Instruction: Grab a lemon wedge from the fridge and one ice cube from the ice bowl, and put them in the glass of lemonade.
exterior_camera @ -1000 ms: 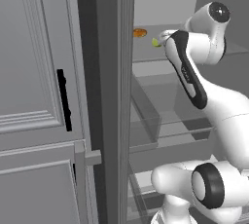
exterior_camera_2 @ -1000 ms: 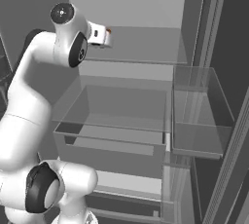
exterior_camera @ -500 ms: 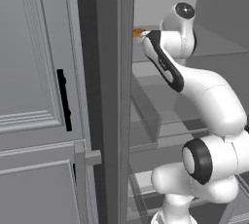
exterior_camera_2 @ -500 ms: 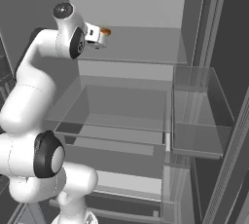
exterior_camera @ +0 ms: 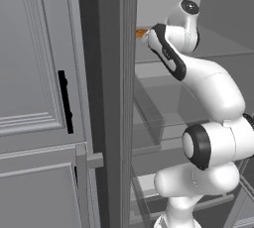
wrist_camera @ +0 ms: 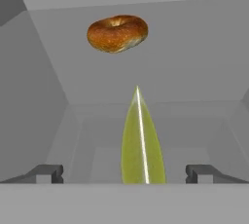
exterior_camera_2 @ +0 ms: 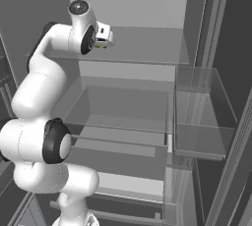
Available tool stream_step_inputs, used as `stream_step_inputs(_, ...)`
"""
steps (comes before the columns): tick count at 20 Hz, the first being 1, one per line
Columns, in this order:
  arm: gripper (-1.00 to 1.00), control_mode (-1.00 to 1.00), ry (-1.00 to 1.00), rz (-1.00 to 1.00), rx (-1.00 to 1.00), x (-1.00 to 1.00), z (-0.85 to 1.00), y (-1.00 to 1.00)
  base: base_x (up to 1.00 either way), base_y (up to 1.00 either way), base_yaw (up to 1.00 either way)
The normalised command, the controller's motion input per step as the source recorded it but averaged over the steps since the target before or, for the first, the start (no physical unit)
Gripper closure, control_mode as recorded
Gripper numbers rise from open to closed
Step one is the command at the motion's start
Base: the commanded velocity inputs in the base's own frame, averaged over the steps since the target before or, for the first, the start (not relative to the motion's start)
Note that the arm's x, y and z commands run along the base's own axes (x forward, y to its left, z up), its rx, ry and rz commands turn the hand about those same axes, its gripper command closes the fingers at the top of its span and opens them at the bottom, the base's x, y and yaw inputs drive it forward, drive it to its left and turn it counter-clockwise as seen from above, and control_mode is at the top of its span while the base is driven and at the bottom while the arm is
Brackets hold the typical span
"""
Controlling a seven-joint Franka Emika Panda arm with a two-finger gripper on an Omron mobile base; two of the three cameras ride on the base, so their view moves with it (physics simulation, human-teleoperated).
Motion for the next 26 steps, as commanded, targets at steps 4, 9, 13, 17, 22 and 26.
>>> stream_step_inputs(4,-1.00,-1.00,0.00,0.01,0.00,0.21,-0.30,0.00,0.00,0.00,0.00)
stream_step_inputs(9,-1.00,-1.00,0.00,0.00,0.00,0.09,-0.04,0.00,0.00,0.00,0.00)
stream_step_inputs(13,-1.00,-1.00,0.00,0.00,0.00,0.00,-0.02,-0.17,0.00,0.00,0.00)
stream_step_inputs(17,-1.00,-1.00,0.00,0.00,0.00,0.02,0.00,0.00,0.00,0.00,0.00)
stream_step_inputs(22,1.00,-1.00,-0.01,0.00,0.00,0.02,-0.01,0.00,0.00,0.00,0.00)
stream_step_inputs(26,1.00,-1.00,-0.01,0.00,0.00,0.01,0.00,0.00,0.00,0.00,0.00)
